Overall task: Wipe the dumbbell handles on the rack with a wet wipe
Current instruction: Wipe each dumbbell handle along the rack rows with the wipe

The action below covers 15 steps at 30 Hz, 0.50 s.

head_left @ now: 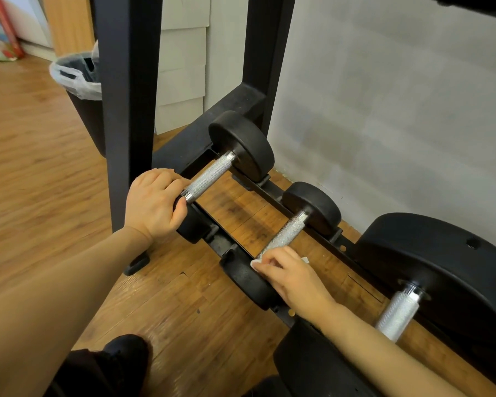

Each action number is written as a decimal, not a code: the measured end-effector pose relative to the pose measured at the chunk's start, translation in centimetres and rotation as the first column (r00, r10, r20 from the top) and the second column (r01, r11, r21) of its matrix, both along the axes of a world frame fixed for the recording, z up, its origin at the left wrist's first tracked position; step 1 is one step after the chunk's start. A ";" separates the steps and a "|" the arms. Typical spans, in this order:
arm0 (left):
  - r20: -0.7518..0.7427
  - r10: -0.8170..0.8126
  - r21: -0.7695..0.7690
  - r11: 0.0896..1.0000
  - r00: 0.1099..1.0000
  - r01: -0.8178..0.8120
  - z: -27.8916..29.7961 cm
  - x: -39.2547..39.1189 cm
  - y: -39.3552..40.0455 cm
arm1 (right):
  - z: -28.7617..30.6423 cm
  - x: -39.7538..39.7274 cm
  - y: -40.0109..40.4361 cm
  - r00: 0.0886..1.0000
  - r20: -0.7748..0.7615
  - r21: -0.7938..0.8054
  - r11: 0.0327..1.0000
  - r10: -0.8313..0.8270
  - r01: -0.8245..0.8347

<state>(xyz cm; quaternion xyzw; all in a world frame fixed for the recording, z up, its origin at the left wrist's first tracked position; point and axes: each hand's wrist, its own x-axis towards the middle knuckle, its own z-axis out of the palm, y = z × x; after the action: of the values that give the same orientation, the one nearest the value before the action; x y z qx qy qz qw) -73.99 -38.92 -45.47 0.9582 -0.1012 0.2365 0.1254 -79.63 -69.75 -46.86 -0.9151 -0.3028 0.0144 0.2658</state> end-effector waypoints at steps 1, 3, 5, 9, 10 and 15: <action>0.000 -0.001 -0.001 1.000 1.000 0.001 0.0 0.0 0.0 | 0.3 0.0 0.0 0.998 -0.008 0.051 0.997 -0.061 0.061; 0.000 -0.002 -0.001 1.000 1.000 0.002 0.1 -0.1 -0.1 | 0.5 0.3 -0.6 0.972 -0.121 0.201 0.954 -0.202 0.223; -0.001 0.001 -0.004 1.000 1.000 -0.001 0.1 -0.1 -0.1 | 0.8 0.5 -0.5 0.912 -0.286 0.326 0.865 -0.294 0.381; 0.004 -0.003 -0.024 1.000 1.000 0.003 0.0 -0.1 -0.1 | 0.6 0.0 0.4 0.862 -0.474 0.374 0.846 -0.179 0.381; 0.005 -0.005 -0.029 1.000 1.000 0.005 0.0 -0.1 -0.1 | 0.5 0.1 0.5 0.857 -0.485 0.366 0.850 -0.174 0.380; -0.007 -0.006 -0.022 1.000 1.000 0.006 -0.1 -0.1 0.0 | 1.3 0.9 0.7 0.942 -0.198 0.320 0.890 -0.271 0.324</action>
<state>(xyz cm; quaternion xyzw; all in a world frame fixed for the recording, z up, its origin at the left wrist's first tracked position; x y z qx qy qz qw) -74.05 -38.89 -45.61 0.9573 -0.1011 0.2336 0.1372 -78.73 -69.05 -45.56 -0.8855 -0.1360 -0.0125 0.4441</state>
